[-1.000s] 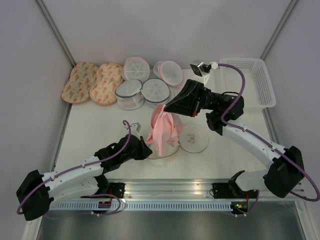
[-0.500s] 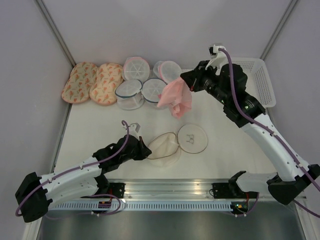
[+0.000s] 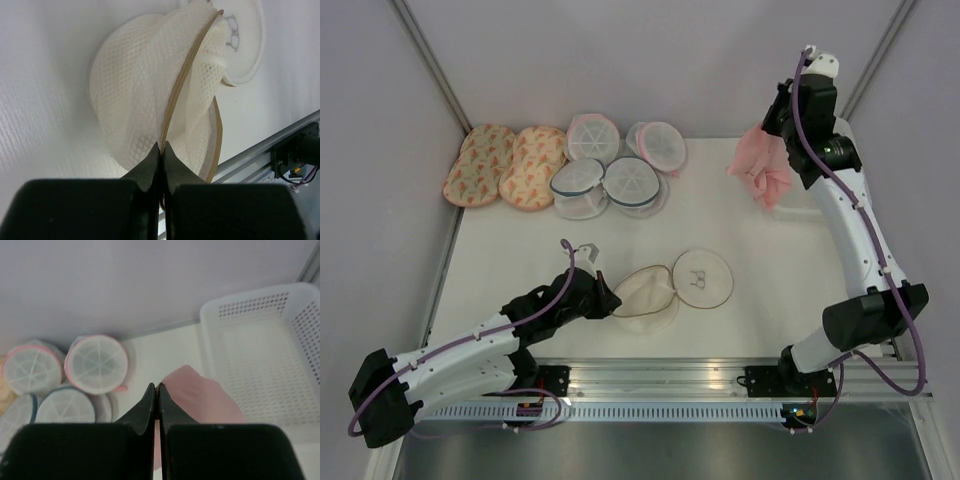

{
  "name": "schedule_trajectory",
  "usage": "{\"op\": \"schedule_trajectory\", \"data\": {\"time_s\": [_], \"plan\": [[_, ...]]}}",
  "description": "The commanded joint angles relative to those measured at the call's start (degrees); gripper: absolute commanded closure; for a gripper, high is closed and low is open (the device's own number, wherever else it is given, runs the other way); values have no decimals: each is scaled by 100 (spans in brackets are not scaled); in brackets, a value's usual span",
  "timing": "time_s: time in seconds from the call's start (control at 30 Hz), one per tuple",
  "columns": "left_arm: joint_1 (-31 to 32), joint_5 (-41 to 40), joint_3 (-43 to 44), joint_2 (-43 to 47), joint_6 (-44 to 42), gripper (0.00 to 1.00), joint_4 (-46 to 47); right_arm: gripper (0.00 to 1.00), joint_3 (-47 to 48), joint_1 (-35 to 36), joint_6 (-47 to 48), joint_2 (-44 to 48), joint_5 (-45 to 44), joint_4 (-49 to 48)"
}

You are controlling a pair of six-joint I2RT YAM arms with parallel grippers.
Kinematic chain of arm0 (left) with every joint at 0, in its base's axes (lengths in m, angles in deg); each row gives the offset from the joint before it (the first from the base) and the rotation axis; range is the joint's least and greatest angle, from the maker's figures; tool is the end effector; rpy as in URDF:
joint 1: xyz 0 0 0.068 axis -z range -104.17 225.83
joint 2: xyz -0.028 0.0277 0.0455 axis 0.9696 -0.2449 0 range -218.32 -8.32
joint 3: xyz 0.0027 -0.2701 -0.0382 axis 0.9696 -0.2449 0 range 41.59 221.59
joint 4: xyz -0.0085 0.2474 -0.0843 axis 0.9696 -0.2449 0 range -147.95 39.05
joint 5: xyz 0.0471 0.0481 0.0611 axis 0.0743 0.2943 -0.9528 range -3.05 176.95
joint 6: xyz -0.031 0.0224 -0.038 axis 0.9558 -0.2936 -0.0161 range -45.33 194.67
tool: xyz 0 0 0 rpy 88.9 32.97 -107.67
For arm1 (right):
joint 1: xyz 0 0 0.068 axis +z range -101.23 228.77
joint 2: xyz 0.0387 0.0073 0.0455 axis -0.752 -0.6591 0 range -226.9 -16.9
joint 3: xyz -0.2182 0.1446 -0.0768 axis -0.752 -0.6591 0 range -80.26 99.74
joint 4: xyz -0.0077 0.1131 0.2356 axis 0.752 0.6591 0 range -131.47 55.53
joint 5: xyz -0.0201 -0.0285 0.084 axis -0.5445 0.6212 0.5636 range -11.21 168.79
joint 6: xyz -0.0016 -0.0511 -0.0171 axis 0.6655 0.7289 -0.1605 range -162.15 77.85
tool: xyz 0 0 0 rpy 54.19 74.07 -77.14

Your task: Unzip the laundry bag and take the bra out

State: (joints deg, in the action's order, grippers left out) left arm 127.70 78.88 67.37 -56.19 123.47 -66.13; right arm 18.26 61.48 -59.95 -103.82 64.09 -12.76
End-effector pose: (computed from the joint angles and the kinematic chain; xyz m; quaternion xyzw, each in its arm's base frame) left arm 0.1148 -0.1380 0.2066 -0.0072 0.8943 -0.3006 0.3312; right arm 0.3310 0.0654 0.4534 0.1113 0.7936 0.0558 0.5956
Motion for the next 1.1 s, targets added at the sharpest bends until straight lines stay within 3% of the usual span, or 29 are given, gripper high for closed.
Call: {"op": "schedule_trajectory", "data": {"time_s": [0.0, 0.13, 0.4, 0.43, 0.53, 0.57, 0.73, 0.97, 1.0, 1.07], "plan": [[15, -159, 278, 138, -204, 98, -152, 100, 886, -592, 84, -569, -138, -199], [15, -185, 305, 217, -195, 98, -274, 100, 1616, -1077, 14, -1195, -427, -94], [7, -273, 349, 288, -186, 98, -556, 100, 2169, -1560, -92, -2266, -1316, -51], [15, -291, 349, 296, -195, 98, -556, 89, 2267, -1596, -109, -2382, -1255, 29], [7, -300, 366, 288, -160, 98, -574, 45, 2575, -1649, -171, -2708, -1010, 441], [15, -309, 375, 270, -142, 98, -574, 42, 2550, -1649, -249, -2691, -826, 495], [7, -300, 349, 244, -142, 98, -548, 32, 1093, -1246, -31, -1497, -1068, 100], [-2, -431, 270, 296, -125, 98, -442, 36, -1587, 913, -390, 584, -1650, -5], [-2, -519, 252, 305, -99, 98, -433, 39, -2286, 1144, -434, 736, -1528, -293], [-2, -633, 182, 366, -37, 98, -407, 40, -2775, 1862, -636, 956, -1780, -322]]}}
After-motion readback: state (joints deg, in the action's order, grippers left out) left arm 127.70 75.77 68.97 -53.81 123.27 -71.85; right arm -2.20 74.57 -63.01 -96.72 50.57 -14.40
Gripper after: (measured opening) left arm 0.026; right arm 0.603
